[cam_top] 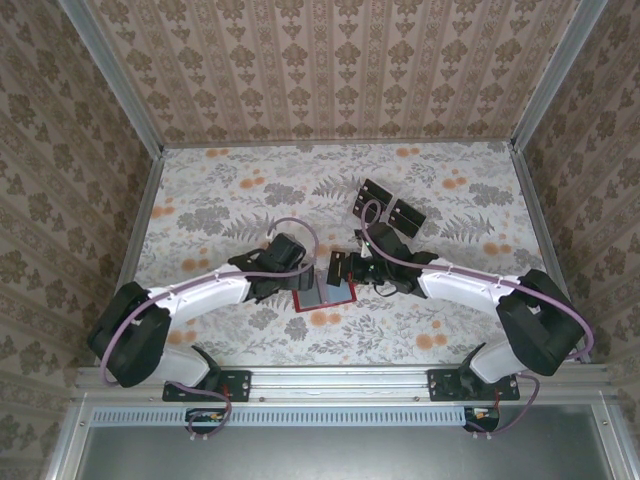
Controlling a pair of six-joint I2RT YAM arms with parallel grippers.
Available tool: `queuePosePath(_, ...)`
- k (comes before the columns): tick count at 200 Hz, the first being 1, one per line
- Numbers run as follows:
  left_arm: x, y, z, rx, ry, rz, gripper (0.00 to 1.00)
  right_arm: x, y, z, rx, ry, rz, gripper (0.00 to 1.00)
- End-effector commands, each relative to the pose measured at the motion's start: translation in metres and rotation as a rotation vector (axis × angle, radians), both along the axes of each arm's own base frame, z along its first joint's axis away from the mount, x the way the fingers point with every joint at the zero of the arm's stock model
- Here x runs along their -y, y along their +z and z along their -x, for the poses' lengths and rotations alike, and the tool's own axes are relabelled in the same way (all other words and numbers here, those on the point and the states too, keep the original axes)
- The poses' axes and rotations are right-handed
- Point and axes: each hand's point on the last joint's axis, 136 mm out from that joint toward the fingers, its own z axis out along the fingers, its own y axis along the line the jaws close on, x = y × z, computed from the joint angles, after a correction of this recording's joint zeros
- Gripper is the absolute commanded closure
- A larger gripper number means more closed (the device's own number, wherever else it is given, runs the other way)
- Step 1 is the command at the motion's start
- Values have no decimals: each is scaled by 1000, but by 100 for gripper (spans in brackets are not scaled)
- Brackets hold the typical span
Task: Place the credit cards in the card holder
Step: Insert the credit card into the card slot.
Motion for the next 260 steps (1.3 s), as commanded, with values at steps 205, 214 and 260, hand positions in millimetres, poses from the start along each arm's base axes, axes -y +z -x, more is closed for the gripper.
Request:
queuePosePath(205,-54,-51,49,-111,159,-197,0,-21,-11,10,61,113,-158,100)
queuePosePath(214,-55,-50,50,-112,159,-194,0,-21,-14,10,63,110,-164,100)
queuePosePath(260,-55,-48,54,-121,168,-173,0,-21,-23,10,71,109,-176,100)
